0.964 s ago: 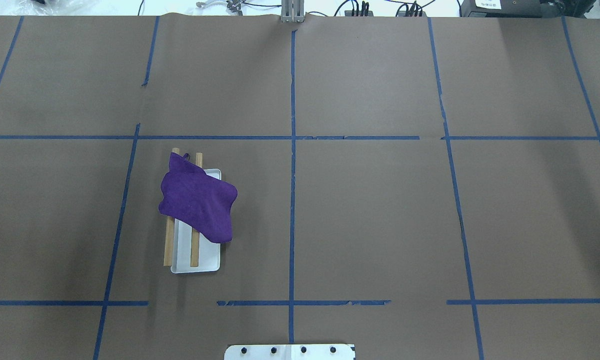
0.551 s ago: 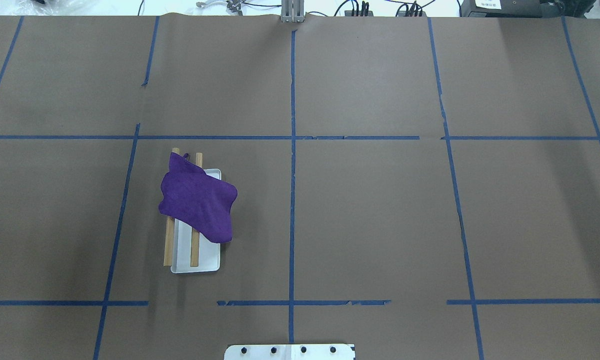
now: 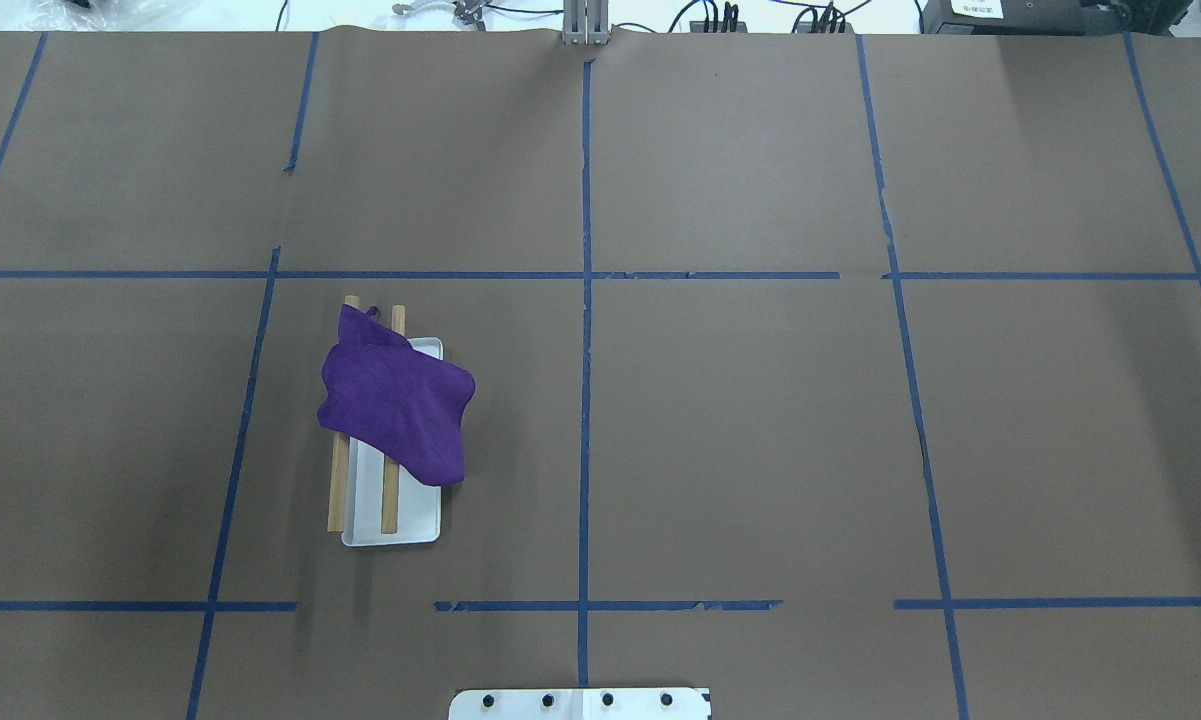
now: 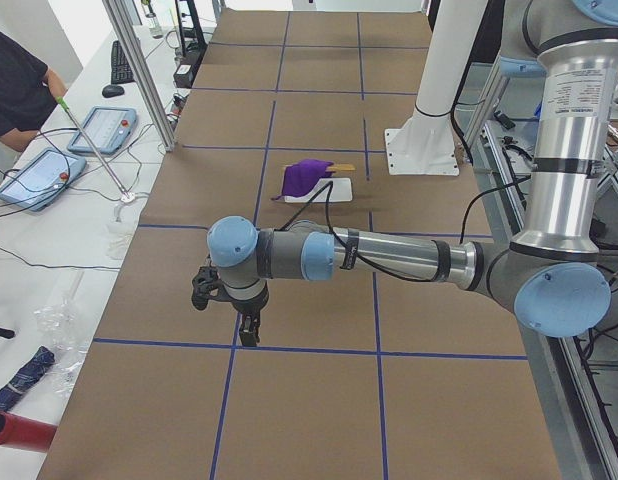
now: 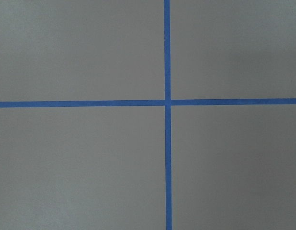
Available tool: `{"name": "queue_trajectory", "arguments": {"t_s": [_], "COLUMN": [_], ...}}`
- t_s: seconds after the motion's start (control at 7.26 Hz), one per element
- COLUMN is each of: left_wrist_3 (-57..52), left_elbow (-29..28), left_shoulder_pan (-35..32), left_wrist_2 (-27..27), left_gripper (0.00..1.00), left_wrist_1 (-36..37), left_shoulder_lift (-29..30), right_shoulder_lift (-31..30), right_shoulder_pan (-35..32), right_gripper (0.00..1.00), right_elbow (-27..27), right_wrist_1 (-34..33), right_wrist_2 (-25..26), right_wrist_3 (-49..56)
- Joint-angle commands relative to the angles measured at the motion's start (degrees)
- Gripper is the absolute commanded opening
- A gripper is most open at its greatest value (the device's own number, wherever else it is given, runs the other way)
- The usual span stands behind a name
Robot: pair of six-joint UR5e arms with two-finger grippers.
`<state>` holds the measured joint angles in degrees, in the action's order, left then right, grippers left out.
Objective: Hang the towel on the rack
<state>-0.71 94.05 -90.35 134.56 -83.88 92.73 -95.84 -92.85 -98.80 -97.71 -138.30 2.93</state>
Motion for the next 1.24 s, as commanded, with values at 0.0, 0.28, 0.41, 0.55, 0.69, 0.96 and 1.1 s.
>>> {"name": "queue_trajectory", "arguments": {"t_s": [0.0, 0.28, 0.41, 0.55, 0.69, 0.96, 1.1], "left_wrist_3": [0.0, 0.09, 0.09, 0.09, 0.09, 0.18, 0.27], "left_elbow": [-0.01, -0.01, -0.01, -0.01, -0.01, -0.01, -0.09], "left_shoulder_pan": [0.0, 0.0, -0.09, -0.09, 0.0, 0.0, 0.0], "left_wrist_2": [0.0, 0.0, 0.0, 0.0, 0.0, 0.0, 0.0], "left_gripper": [1.0, 1.0, 1.0, 1.0, 1.0, 1.0, 1.0], "left_wrist_1": [0.03, 0.03, 0.03, 0.03, 0.03, 0.03, 0.03], "left_shoulder_lift": [0.18, 0.18, 0.09, 0.09, 0.17, 0.35, 0.53], "right_shoulder_lift": [-1.37, -1.19, -1.11, -1.19, -1.11, -1.02, -0.93], "right_shoulder_pan": [-0.32, -0.32, -0.32, -0.4, -0.58, -0.93, -1.11], "right_gripper": [1.0, 1.0, 1.0, 1.0, 1.0, 1.0, 1.0], "right_elbow": [0.01, 0.09, 0.09, 0.18, 0.09, 0.09, 0.09], "right_wrist_1": [4.11, 4.11, 4.11, 4.11, 4.11, 4.2, 4.2], "right_wrist_2": [0.05, -0.04, -0.04, -0.13, -0.13, -0.3, -0.39], "right_wrist_3": [-0.47, -0.64, -0.64, -0.64, -0.64, -0.73, -0.73]}}
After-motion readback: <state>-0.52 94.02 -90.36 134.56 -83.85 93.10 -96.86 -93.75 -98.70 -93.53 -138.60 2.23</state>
